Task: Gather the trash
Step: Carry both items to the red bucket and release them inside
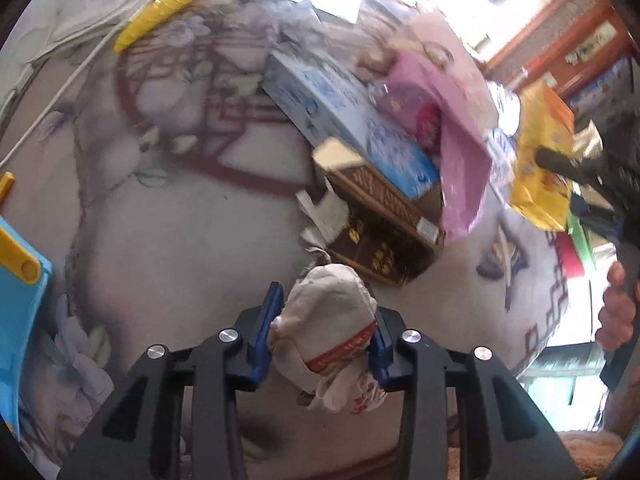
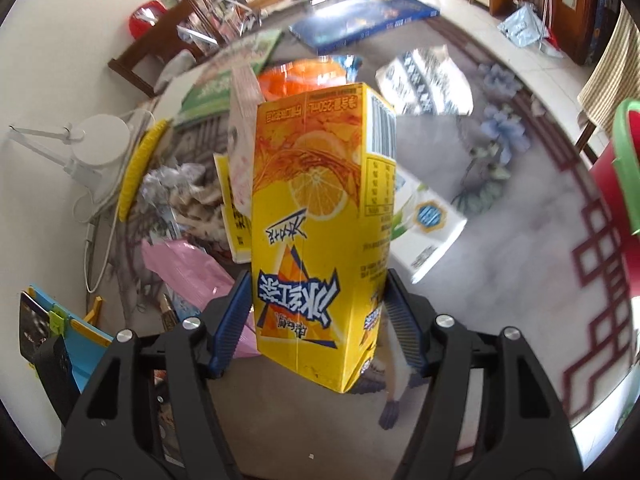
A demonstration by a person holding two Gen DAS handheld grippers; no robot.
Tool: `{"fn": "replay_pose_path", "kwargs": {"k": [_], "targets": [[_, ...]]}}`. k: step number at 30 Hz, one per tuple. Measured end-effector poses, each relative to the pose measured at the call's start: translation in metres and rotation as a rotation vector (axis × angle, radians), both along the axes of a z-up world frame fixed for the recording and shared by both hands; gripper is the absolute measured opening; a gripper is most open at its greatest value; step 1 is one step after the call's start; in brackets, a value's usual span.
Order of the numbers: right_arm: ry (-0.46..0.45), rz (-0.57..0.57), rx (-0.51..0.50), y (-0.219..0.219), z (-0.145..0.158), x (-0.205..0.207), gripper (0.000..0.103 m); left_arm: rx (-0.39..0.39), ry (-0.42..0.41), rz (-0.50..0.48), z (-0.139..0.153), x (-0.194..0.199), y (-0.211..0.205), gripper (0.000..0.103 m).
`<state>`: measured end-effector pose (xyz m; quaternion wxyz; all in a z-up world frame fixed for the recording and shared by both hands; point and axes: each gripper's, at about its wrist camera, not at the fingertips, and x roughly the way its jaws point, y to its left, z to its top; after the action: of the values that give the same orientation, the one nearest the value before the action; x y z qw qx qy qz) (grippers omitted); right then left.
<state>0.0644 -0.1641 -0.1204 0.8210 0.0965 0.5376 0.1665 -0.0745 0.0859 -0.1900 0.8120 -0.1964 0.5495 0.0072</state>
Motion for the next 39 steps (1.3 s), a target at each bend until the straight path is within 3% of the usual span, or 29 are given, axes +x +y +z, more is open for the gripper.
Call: {"fn": "replay_pose_path", "kwargs": {"k": [8, 16, 24, 30, 37, 39], "targets": [[-0.136, -0.04, -0.013, -0.03, 0.045, 0.001, 0.064, 0.086, -0.213, 0.025, 0.07, 0.016, -0.011, 0.035], [-0.233, -0.086, -0.015, -0.091, 0.073, 0.008, 0.064, 0.025, -0.36, -0.097, 0.119, 0.075, -0.098, 0.035], [-0.25, -0.233, -0.098, -0.213, 0.082, 0.025, 0.064, -0.072, -0.404, -0.252, 0.134, 0.137, -0.221, 0.035], [-0.171, -0.363, -0.175, -0.305, 0.058, 0.031, 0.064, -0.121, -0.394, -0.389, 0.129, 0.183, -0.326, 0.035], [-0.078, -0.431, -0.179, -0.36, 0.027, 0.028, 0.065, -0.138, -0.361, -0.521, 0.121, 0.213, -0.421, 0.036], [-0.063, -0.448, -0.174, -0.37, 0.022, 0.026, 0.072, -0.14, -0.347, -0.545, 0.118, 0.217, -0.44, 0.036]]}}
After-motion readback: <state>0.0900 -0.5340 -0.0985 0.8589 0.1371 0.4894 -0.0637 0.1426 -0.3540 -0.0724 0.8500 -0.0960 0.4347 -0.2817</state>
